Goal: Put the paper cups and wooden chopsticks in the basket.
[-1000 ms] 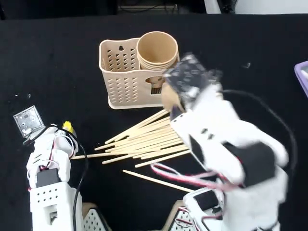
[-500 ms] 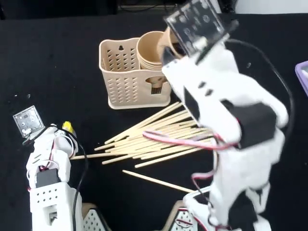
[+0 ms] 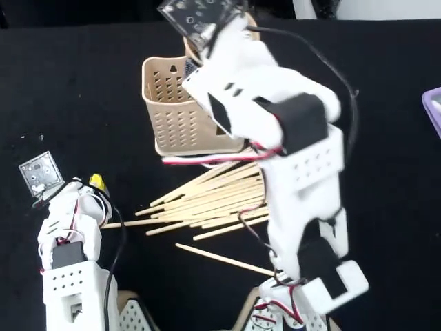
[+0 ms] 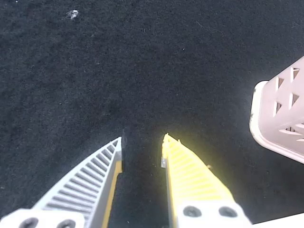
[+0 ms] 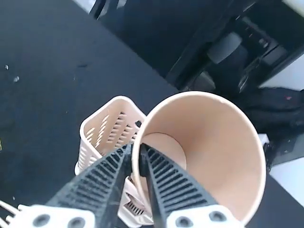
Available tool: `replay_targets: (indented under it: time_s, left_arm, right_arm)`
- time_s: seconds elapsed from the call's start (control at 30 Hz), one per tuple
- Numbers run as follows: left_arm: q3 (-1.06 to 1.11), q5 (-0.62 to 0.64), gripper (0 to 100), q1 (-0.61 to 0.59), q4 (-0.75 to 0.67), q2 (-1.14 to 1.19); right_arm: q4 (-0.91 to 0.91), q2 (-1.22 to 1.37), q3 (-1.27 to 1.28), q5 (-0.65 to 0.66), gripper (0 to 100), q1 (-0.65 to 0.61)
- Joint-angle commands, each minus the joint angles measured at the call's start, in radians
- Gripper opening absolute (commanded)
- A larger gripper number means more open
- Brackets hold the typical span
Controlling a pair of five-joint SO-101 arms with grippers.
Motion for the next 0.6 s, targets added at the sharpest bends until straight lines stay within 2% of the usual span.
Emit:
replay_targets:
  time_s: [0.0, 0.13, 0.3, 0.57]
  left_arm:
    - [-0.015, 0.0, 14, -0.007, -0.023, -0.014]
    - [-0.015, 0.0, 14, -0.007, -0.023, -0.014]
    - [-0.015, 0.0, 14, -0.005, -0.023, -0.014]
    - [-0.013, 0.0, 14, -0.007, -0.023, -0.014]
  right_arm:
    - [-0.028, 0.015, -0.047, 0.011, 1.1, 0.018]
    - [-0.028, 0.016, -0.047, 0.014, 1.1, 0.052]
    - [-0.031, 0.022, -0.048, 0.083, 1.1, 0.086]
    - [-0.031, 0.079, 0.002, 0.086, 1.1, 0.081]
